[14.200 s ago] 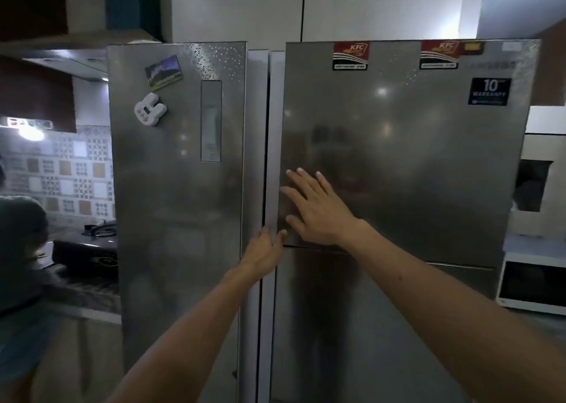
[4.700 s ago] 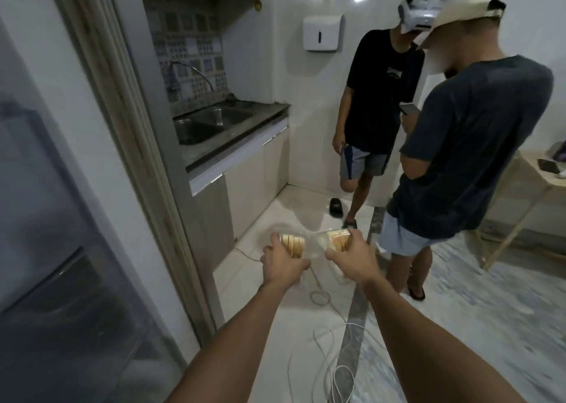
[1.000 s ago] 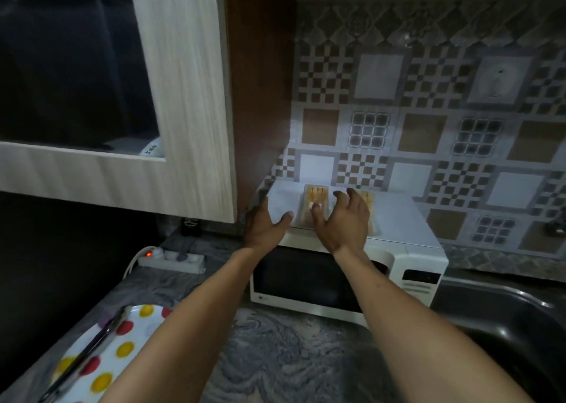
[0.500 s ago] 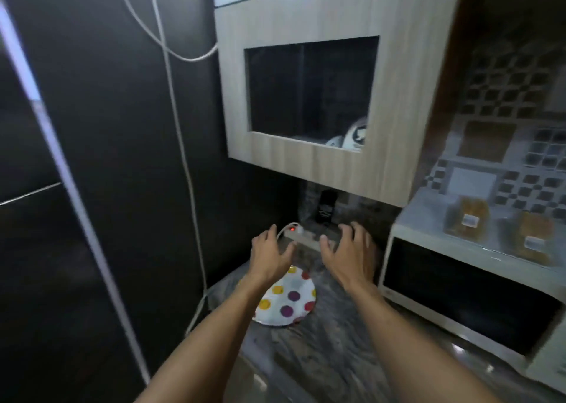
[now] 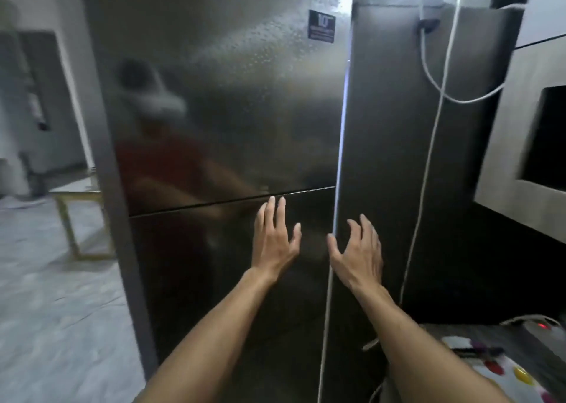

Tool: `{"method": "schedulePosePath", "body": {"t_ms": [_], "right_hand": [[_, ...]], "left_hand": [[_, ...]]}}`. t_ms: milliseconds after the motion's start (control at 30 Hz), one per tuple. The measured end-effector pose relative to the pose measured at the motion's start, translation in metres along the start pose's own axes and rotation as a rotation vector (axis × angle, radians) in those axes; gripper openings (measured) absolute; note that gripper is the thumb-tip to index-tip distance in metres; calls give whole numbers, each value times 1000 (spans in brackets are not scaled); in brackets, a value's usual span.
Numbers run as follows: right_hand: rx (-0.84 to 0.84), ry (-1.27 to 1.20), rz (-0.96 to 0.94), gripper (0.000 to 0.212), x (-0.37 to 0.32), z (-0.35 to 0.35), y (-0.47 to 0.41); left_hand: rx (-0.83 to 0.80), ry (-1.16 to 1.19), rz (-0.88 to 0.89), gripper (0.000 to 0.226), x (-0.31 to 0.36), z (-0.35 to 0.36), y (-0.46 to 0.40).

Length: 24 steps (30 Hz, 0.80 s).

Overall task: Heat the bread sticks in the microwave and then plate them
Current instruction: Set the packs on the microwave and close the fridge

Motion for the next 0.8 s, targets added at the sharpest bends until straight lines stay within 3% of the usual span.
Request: {"method": "schedulePosePath", "body": {"t_ms": [133,267,433,533,800], "right_hand": [[-35,-68,-273,70,-93,27,16],[-77,-99,-507,75,-175,46,45],[-67,-54,-714,80,-238,63,76],[-41,-34,-765,84,-260,76,79],[52,25,-676,87,-282,119,70]], "left_hand": [[154,-219,-76,73,-53,-88,14],[252,-365,-295,80,-113,-161,36],[178,-348,-359,81,-161,-187,43],[169,-278,-322,81,-174,-178,41],[227,-291,-138,79,-207,-168,30]]}}
Point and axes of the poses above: each hand's wrist, its own y-axis away from the middle knuckle, its own z-axis out of the palm, x = y × z, the point moved 9 cm from there along -y, towards the middle knuckle, and after that the axes turned 10 degrees about z, right-handed, at the moved point
